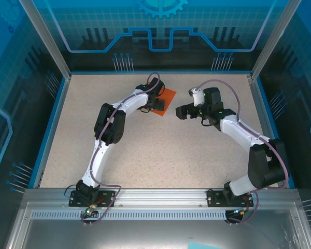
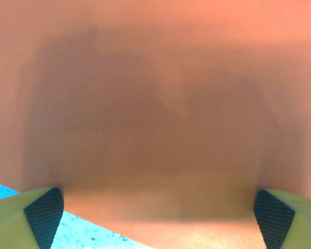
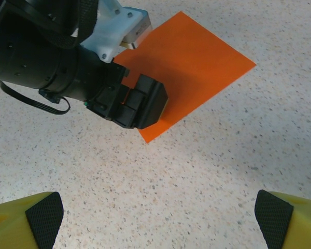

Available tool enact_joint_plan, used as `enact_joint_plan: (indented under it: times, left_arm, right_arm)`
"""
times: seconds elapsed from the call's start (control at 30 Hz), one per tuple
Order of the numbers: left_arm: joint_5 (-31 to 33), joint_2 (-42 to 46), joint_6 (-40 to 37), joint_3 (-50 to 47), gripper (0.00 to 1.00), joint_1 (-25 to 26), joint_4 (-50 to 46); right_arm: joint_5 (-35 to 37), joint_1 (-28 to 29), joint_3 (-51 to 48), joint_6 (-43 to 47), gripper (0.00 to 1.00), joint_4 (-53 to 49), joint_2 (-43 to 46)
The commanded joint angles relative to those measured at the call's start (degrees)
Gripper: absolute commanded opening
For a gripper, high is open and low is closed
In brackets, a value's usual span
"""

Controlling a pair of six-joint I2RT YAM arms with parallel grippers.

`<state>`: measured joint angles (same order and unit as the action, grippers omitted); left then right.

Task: Fold a paper plane with a square sheet of paper (pick it up from the middle)
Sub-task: Move the square sheet of paper to the center of the table.

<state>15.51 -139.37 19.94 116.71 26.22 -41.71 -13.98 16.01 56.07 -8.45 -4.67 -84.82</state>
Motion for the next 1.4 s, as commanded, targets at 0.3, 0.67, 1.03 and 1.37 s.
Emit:
enact_joint_plan:
  times: [0.3, 0.67, 1.03, 1.37]
  left_arm:
    - [0.3, 3.4, 1.3, -5.0, 0.99, 3.3, -6.8]
    - [-1.0, 16.2, 8.5, -23.6, 0.99, 9.3, -3.0]
    - [-4.7, 26.2, 19.5, -38.2, 0.99, 19.3, -0.6]
    - [-3.6, 35.2, 20.1, -38.4, 0.99, 21.5, -4.0]
  right_arm:
    - [-1.7, -2.6, -3.1, -0.9, 0.99, 1.0, 4.7]
    - [-1.7, -3.7, -5.2, -1.3, 0.99, -1.8, 9.4]
    - [-2.0, -3.9, -8.4, -4.1, 0.99, -9.2, 14.2]
    - [-3.4, -2.3, -11.6, -7.8, 0.99, -14.9, 18.4]
